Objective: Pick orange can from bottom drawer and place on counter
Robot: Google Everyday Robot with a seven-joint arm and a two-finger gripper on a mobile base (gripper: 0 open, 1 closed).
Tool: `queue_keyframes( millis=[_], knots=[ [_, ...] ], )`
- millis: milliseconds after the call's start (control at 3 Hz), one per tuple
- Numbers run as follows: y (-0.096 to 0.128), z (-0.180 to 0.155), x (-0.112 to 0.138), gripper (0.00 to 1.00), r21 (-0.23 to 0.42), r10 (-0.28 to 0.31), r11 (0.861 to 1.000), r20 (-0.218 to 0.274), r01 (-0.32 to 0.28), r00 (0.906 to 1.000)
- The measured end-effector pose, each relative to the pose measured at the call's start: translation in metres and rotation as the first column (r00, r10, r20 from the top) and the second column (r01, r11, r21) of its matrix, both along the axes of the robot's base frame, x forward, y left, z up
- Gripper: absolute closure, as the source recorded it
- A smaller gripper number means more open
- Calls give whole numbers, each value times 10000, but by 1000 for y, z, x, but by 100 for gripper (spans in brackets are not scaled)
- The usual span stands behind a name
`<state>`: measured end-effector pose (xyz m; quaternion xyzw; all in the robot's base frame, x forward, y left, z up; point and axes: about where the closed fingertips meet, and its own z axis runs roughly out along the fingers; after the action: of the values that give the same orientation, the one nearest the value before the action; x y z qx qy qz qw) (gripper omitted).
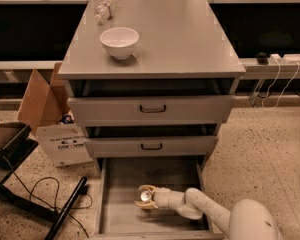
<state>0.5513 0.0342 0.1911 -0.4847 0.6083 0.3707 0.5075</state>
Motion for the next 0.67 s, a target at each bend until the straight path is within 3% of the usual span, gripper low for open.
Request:
queue_keyframes(
  millis=[333,667],
  knots=[
    [0,4,0,100,0,0,10000,0,0,10000],
    [-5,19,-7,100,-50,-15,10000,-5,15,10000]
  ],
)
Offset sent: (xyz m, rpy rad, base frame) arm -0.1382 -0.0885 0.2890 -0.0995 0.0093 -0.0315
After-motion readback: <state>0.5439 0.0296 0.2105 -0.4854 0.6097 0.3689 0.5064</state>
